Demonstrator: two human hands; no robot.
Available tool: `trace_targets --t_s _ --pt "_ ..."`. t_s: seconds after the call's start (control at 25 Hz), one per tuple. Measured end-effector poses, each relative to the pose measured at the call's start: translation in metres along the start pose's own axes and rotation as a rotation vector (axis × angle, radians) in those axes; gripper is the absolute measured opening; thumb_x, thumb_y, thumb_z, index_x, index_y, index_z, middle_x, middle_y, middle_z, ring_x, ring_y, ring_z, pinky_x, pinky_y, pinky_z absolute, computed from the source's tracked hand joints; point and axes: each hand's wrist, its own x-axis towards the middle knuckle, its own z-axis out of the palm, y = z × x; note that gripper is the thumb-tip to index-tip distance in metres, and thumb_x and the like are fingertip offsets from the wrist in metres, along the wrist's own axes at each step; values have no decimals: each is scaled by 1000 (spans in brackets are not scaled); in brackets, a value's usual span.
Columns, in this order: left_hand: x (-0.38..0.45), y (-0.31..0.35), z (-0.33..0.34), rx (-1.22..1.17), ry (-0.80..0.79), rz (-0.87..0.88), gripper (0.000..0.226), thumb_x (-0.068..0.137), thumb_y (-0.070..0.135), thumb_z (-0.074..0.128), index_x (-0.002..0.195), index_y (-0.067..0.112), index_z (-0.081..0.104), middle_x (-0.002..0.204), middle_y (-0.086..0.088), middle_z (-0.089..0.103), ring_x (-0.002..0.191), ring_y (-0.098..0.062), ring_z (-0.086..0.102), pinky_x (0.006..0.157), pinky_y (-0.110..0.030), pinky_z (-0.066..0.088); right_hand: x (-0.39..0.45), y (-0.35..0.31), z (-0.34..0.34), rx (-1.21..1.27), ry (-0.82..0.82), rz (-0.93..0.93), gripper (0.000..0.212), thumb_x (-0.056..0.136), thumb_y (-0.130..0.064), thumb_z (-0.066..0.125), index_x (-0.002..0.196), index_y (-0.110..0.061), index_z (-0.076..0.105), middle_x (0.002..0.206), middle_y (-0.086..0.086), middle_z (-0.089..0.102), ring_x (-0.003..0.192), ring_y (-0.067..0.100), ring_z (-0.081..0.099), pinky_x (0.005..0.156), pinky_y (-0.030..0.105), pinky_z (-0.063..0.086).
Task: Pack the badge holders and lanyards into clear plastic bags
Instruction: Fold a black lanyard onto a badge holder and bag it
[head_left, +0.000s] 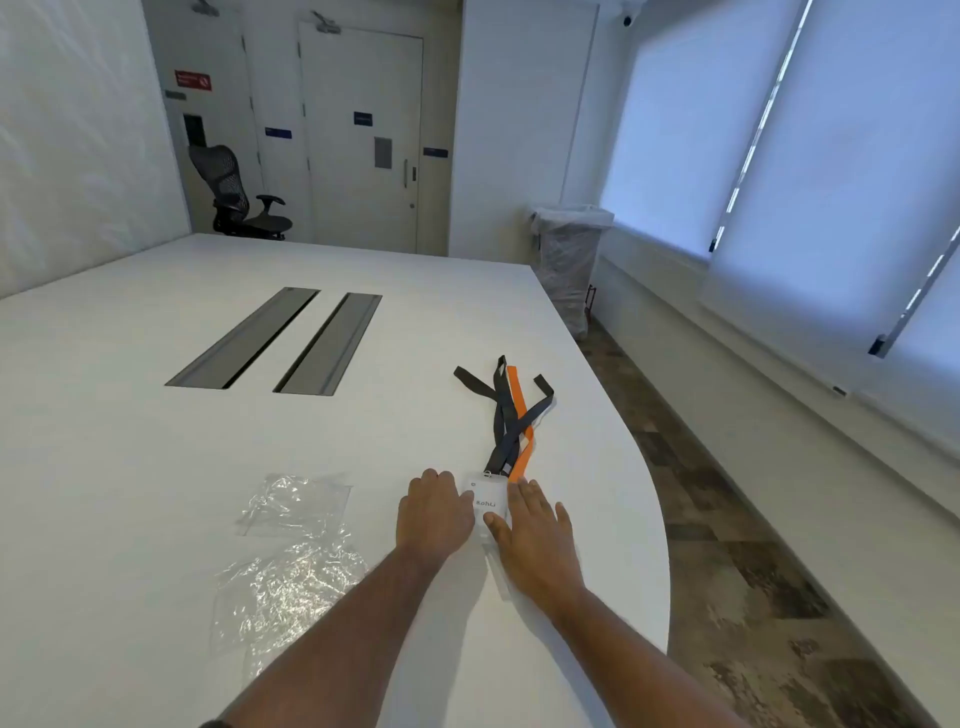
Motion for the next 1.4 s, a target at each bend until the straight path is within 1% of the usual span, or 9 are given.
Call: trace_targets --t_s 0.16,0.4,0.56,0.72,0.84,0.92,1.08,1.2,1.4 --pt "5 0 2 -128 -44 -89 44 103 41 46 121 8 68 125 -12 66 121 -30 58 100 -41 47 -1 3 3 -52 -20 -36 64 104 -57 19 160 -27 19 170 -6 10 156 16 4 124 46 0" --pt "12 1 4 -335 -92 -166 26 97 29 57 82 12 68 94 -10 76 83 -27 66 70 -31 48 0 5 8 -62 -21 -58 61 105 -56 19 159 -27 23 170 -6 10 156 15 2 124 45 -1" --pt "14 1 2 -491 -106 -210 20 93 22 63 80 8 70 90 -12 76 84 -29 70 76 -40 58 0 6 7 -51 -7 -59 60 105 -55 22 157 -28 28 169 -5 13 156 16 7 124 45 2" --pt "14 2 -7 -690 -111 -258 8 91 19 66 85 14 68 95 -7 75 92 -25 71 80 -37 59 6 7 -1 -7 78 -125 49 105 -46 29 142 -23 52 164 0 33 151 20 26 122 44 18" --pt "13 2 -16 -774 -124 -269 7 91 19 66 91 14 70 96 -1 74 89 -20 68 77 -33 56 19 7 -14 201 132 -83 37 105 -33 38 137 -25 54 150 -1 53 130 22 54 102 33 41" --pt "11 1 -23 -824 -148 -277 9 93 19 65 96 12 71 99 -3 74 82 -16 65 68 -29 53 28 5 -24 402 80 11 36 107 -29 35 140 -31 49 146 -6 55 126 18 56 95 26 40" --pt "3 -1 -36 -941 -210 -303 8 97 18 65 93 14 70 96 -1 76 75 -12 64 59 -23 48 43 2 -43 666 101 59 41 107 -8 36 139 -25 56 144 -9 55 131 14 51 104 24 39" --pt "-6 -3 -45 -997 -266 -293 10 98 18 65 99 12 72 95 -1 76 74 -14 61 59 -23 46 39 0 -53 874 64 30 44 102 3 41 125 -28 61 127 -18 62 116 10 60 80 4 48" --pt "-23 -8 -56 -1108 -345 -238 13 98 20 67 106 11 72 91 0 77 74 -13 62 62 -24 48 25 -6 -57 941 -22 -4 37 95 -12 63 109 -46 67 101 -26 72 95 4 71 65 13 56"
